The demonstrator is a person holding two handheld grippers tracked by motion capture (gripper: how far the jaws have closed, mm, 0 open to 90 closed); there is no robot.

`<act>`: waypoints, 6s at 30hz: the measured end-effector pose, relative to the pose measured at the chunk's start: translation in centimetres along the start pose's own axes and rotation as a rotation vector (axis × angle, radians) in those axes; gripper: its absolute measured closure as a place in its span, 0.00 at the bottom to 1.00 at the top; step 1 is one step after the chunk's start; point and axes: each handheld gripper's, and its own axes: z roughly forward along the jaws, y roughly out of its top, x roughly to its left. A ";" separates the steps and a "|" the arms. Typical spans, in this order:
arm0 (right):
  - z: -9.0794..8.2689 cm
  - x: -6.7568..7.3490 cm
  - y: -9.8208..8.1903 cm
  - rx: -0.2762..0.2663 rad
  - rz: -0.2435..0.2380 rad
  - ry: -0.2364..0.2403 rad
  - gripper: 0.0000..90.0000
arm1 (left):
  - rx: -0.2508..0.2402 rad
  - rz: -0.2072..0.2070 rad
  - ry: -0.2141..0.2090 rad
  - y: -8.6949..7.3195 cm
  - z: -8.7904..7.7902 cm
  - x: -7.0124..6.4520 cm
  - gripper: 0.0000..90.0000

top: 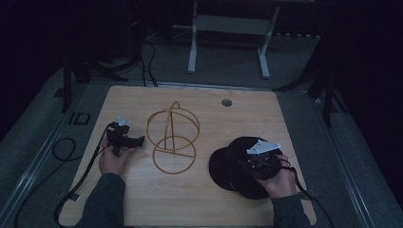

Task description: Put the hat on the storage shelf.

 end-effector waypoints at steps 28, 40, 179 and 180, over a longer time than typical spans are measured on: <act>1.1 3.3 -0.5 0.049 0.048 0.011 0.39 | -0.001 0.001 -0.001 0.0 0.0 0.0 0.02; 3.5 4.4 0.4 0.118 0.052 0.030 0.32 | -0.002 0.000 -0.001 0.0 0.0 0.0 0.02; -0.1 -3.0 9.4 0.117 -0.167 0.286 0.88 | 0.000 0.000 0.000 0.0 0.0 0.0 0.03; -0.2 -3.0 9.6 0.121 -0.170 0.284 0.88 | 0.000 -0.001 0.000 0.0 0.0 0.0 0.03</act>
